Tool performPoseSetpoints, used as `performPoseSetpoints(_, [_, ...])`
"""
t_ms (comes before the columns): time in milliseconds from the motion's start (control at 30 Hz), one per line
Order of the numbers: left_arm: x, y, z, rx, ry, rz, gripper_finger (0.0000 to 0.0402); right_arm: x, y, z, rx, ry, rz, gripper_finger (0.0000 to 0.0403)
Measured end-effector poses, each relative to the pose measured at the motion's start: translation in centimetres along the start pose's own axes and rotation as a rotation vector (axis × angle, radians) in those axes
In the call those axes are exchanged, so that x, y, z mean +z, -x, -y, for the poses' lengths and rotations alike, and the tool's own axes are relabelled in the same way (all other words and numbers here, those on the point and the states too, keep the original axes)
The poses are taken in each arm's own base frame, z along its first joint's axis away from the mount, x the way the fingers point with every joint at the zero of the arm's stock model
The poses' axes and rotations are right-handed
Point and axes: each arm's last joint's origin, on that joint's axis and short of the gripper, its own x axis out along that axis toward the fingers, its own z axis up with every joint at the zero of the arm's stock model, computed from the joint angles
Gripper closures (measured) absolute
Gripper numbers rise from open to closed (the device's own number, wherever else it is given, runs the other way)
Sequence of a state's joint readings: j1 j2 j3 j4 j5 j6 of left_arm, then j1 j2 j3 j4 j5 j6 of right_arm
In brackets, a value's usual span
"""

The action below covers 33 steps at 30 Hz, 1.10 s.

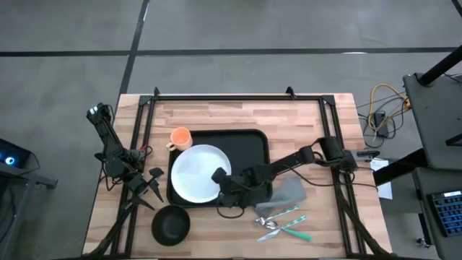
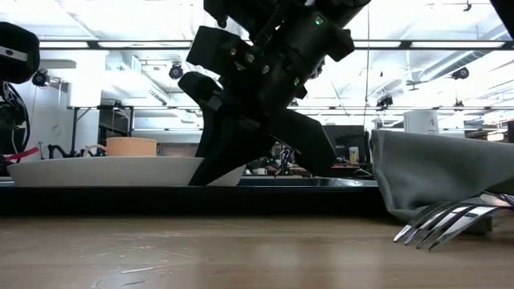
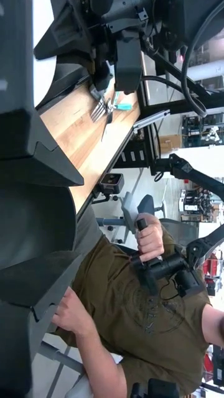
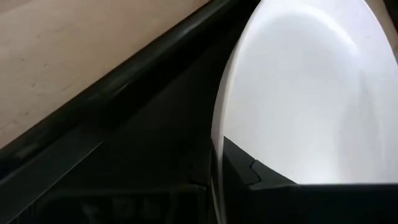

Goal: Set up tray
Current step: Put the white plate below the orange mug on the black serving tray

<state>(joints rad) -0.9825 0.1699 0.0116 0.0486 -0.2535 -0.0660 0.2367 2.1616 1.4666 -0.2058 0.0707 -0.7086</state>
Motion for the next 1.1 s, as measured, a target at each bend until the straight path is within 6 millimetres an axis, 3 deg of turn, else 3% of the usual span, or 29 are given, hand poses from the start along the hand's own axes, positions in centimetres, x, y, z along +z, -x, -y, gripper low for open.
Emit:
performPoseSetpoints(900, [0.0,0.0,0.0,0.0,0.0,0.0,0.024,0.37,-0.03,0.41,0.01,-0.054,0.093,0.0393])
performPoseSetpoints(1100, [0.0,0.0,0.0,0.0,0.0,0.0,0.024,0.5,-0.02,0.53,-0.002,-0.067,0.107,0.0369])
